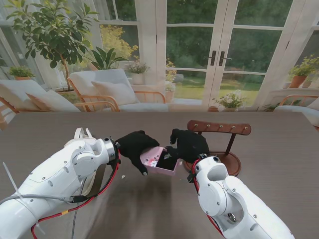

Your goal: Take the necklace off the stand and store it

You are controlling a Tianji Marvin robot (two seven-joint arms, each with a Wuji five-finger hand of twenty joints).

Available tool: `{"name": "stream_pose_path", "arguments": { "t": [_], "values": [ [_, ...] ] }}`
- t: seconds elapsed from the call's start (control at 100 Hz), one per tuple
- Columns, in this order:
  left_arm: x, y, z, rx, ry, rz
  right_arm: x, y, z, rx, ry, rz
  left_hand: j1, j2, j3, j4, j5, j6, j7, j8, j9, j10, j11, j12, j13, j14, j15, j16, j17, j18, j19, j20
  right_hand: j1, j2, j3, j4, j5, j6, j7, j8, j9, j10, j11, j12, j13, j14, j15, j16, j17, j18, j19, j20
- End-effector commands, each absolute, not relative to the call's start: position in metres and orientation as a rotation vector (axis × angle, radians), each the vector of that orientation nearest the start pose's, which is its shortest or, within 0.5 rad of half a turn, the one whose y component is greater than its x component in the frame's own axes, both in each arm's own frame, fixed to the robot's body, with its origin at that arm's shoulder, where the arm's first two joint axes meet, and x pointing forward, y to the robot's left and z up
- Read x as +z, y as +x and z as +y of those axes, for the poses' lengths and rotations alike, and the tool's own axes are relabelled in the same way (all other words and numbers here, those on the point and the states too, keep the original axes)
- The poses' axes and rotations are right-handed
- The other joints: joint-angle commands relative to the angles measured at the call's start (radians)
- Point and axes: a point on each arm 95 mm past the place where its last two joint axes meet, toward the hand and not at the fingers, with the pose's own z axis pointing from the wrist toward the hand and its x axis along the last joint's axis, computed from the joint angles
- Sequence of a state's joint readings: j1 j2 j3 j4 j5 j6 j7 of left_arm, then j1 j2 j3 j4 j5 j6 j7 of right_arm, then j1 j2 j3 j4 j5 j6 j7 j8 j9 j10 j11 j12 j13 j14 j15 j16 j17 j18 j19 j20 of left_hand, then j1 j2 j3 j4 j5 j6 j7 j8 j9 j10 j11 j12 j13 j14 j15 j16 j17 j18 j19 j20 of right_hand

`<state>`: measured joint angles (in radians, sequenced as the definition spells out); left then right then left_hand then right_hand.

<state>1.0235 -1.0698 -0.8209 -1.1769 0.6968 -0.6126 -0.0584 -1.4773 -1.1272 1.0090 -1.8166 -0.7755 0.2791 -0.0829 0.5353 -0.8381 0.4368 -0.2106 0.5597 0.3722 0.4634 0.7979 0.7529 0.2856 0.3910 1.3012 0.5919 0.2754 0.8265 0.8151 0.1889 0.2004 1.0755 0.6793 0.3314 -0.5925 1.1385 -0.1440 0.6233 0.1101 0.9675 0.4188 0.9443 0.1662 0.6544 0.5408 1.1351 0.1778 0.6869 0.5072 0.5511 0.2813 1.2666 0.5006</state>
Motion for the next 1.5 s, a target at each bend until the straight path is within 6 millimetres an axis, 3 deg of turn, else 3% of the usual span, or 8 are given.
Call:
{"name": "stream_pose_path", "arguments": {
  "t": [0.0, 0.37, 0.6, 0.69, 0.9, 1.05, 1.2, 1.49],
  "values": [
    [-0.298, 0.484, -0.059, -1.905, -0.855, 2.053, -0.246, 0.389, 0.092, 1.733, 1.319, 1.288, 0.281, 0.162, 0.484, -0.006, 0.124, -0.198, 0.888, 0.048, 0.170, -0.134, 0.196, 0.144, 0.055, 0.010, 0.094, 0.044, 0.006, -0.011, 0.055, 0.023, -0.040, 0.013, 0.037, 0.032, -0.049, 0.019, -0.044, 0.019, -0.058, -0.020, -0.005, -0.016, -0.035, -0.013, -0.014, 0.004, 0.036, -0.025, -0.014, 0.004],
    [-0.295, 0.484, -0.059, -1.909, -0.857, 2.045, -0.244, 0.387, 0.089, 1.713, 1.282, 1.317, 0.282, 0.162, 0.482, -0.007, 0.125, -0.199, 0.887, 0.047, 0.170, -0.134, 0.195, 0.144, 0.055, 0.010, 0.094, 0.044, 0.005, -0.012, 0.054, 0.024, -0.061, -0.042, -0.013, 0.024, -0.114, 0.037, -0.128, -0.009, -0.188, -0.008, -0.028, -0.046, -0.138, -0.003, -0.063, -0.015, -0.029, -0.024, -0.058, 0.010],
    [-0.294, 0.485, -0.059, -1.909, -0.857, 2.042, -0.245, 0.385, 0.088, 1.754, 1.266, 1.317, 0.283, 0.166, 0.479, -0.008, 0.125, -0.199, 0.886, 0.047, 0.169, -0.134, 0.195, 0.143, 0.055, 0.010, 0.094, 0.044, 0.005, -0.011, 0.055, 0.025, -0.007, 0.045, 0.074, 0.047, 0.027, -0.026, -0.117, -0.009, -0.075, -0.023, -0.015, -0.060, -0.090, -0.008, -0.057, -0.019, 0.000, -0.019, -0.057, 0.019],
    [-0.293, 0.485, -0.059, -1.910, -0.857, 2.043, -0.246, 0.385, 0.088, 1.764, 1.229, 1.349, 0.285, 0.165, 0.478, -0.007, 0.124, -0.201, 0.885, 0.047, 0.169, -0.132, 0.195, 0.143, 0.054, 0.012, 0.093, 0.044, 0.005, -0.011, 0.055, 0.026, 0.149, -0.025, 0.119, -0.106, 0.056, -0.065, -0.008, -0.182, -0.008, -0.039, -0.027, -0.058, -0.052, -0.021, -0.068, -0.018, 0.021, -0.022, -0.052, 0.014],
    [-0.292, 0.485, -0.059, -1.907, -0.857, 2.046, -0.247, 0.383, 0.089, 1.732, 1.096, 1.434, 0.283, 0.165, 0.476, -0.008, 0.124, -0.201, 0.885, 0.048, 0.169, -0.131, 0.195, 0.142, 0.054, 0.011, 0.094, 0.044, 0.006, -0.011, 0.055, 0.026, 0.338, -0.058, 0.148, -0.163, 0.133, -0.140, 0.038, -0.254, 0.078, -0.069, -0.066, -0.014, -0.003, -0.054, -0.082, -0.013, 0.045, -0.038, -0.049, 0.006],
    [-0.291, 0.484, -0.059, -1.905, -0.857, 2.043, -0.246, 0.383, 0.089, 1.710, 1.047, 1.440, 0.285, 0.166, 0.476, -0.007, 0.124, -0.201, 0.885, 0.048, 0.168, -0.131, 0.196, 0.143, 0.053, 0.012, 0.093, 0.044, 0.004, -0.010, 0.054, 0.026, 0.166, -0.045, 0.124, -0.142, 0.100, -0.112, 0.000, -0.244, 0.065, -0.078, -0.067, -0.023, 0.011, -0.068, -0.088, -0.005, 0.059, -0.049, -0.044, 0.002],
    [-0.291, 0.483, -0.058, -1.904, -0.856, 2.040, -0.242, 0.386, 0.082, 1.690, 1.096, 1.344, 0.284, 0.167, 0.476, -0.008, 0.123, -0.201, 0.884, 0.048, 0.167, -0.132, 0.196, 0.143, 0.054, 0.010, 0.094, 0.044, 0.005, -0.012, 0.054, 0.026, -0.053, 0.020, 0.072, 0.028, 0.132, -0.065, -0.136, -0.049, 0.054, -0.065, -0.049, -0.045, 0.015, -0.053, -0.078, 0.005, 0.065, -0.039, -0.036, 0.006],
    [-0.289, 0.483, -0.057, -1.917, -0.859, 2.023, -0.246, 0.394, 0.055, 1.609, 1.321, 1.212, 0.284, 0.165, 0.477, -0.007, 0.125, -0.201, 0.884, 0.049, 0.168, -0.131, 0.196, 0.141, 0.054, 0.012, 0.094, 0.044, 0.005, -0.010, 0.054, 0.027, -0.112, 0.056, -0.016, 0.037, 0.229, -0.044, -0.107, -0.008, 0.145, -0.031, -0.013, -0.023, 0.094, -0.026, -0.007, 0.028, 0.126, -0.007, 0.017, 0.021]
  ]
}}
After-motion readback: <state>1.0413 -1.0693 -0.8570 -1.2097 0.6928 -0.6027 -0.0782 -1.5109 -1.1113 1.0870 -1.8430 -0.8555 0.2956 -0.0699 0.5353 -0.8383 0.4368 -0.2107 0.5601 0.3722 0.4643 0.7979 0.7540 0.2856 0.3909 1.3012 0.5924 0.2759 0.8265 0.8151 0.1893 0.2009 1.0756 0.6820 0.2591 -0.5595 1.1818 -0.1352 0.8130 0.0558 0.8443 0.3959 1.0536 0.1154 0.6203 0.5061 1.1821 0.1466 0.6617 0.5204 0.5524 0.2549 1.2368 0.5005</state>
